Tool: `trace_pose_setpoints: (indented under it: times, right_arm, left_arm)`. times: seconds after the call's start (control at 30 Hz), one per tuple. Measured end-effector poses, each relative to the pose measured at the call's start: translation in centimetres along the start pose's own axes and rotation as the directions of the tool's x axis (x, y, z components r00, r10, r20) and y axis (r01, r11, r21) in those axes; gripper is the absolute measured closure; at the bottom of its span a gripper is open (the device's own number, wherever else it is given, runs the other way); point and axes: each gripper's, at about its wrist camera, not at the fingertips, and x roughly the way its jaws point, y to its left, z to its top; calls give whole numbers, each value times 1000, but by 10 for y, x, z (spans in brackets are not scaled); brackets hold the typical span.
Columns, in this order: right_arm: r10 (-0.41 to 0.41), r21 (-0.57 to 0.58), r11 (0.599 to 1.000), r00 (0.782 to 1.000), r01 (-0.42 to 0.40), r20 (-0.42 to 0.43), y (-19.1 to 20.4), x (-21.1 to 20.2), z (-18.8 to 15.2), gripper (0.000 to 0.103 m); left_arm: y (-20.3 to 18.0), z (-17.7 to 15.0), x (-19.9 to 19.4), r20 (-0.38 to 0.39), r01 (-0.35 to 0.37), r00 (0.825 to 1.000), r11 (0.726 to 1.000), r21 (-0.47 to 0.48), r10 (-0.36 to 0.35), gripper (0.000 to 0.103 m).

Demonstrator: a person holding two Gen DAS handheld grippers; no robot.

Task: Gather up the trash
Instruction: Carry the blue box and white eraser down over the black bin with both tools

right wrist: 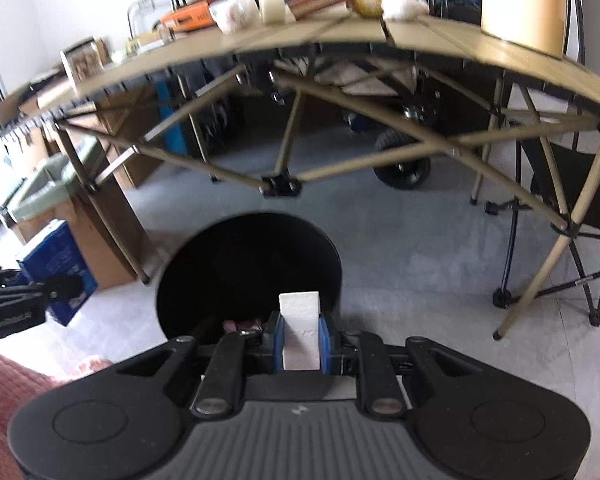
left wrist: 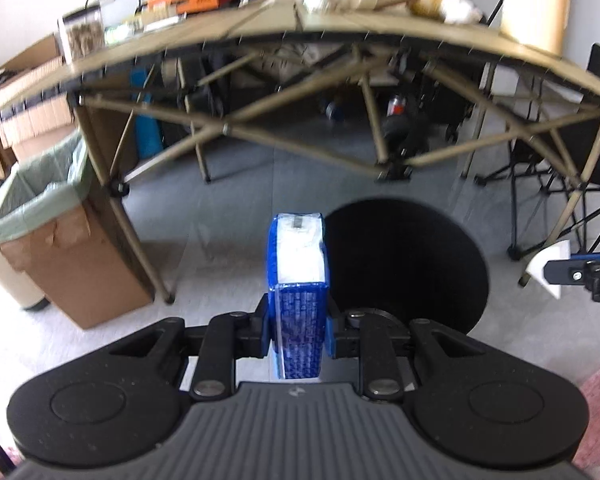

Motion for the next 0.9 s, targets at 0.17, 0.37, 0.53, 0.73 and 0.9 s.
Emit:
trace_pose_setpoints:
  times: [0.17, 0.37, 0.53, 0.73, 0.9]
  right_arm:
    - [-23, 16, 1000, 998, 24, -50, -5, 15, -2, 86]
    - [-33, 25, 999, 996, 35, -78, -8, 27, 0, 86]
    - [-39, 33, 999, 995, 43, -95, -9, 33, 1, 86]
    - [-43, 52, 997, 994, 48, -102, -14, 36, 2, 86]
    - [-47, 65, 996, 993, 54, -107, -19, 38, 2, 86]
  left_arm:
    - [6, -3, 16, -74, -2, 997, 1000, -17, 1, 79]
    - [4, -2, 27, -124, 2, 992, 1000, -8, -2, 79]
    - [3, 0, 33, -158, 4, 987, 1000, -12, -6, 79]
    - [-2, 5, 36, -189, 9, 982, 1000, -14, -11, 79]
    - [-12, 14, 42, -220, 21, 975, 1000, -14, -23, 79]
